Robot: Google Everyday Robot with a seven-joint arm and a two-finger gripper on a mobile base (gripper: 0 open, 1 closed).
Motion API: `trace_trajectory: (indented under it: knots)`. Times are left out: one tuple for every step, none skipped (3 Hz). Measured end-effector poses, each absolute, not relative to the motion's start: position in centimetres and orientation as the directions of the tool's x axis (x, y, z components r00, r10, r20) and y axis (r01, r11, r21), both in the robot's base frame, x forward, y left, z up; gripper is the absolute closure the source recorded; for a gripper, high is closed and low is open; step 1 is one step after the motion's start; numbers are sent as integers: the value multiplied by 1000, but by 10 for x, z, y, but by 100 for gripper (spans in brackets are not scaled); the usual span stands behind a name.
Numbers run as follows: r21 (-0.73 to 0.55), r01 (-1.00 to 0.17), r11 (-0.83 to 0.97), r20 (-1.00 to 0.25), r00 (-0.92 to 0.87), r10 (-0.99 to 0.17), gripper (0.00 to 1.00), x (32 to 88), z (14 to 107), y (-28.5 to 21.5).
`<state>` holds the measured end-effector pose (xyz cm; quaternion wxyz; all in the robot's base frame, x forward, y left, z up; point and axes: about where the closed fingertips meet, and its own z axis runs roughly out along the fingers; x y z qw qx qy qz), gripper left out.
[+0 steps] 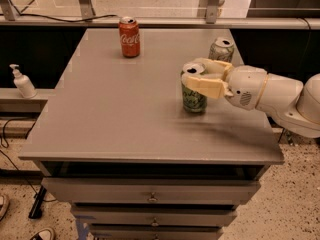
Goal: Place green can upright
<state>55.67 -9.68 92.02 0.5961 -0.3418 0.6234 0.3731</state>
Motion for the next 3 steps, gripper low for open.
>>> trace_trajectory:
  knots:
    - [56,-868,493,-998,-56,14,14,556,918,-101]
    - [48,-863,503,-998,-58,-3,0,554,917,-111]
    - [28,-856,515,-997,-63,-49,0,550,917,-125]
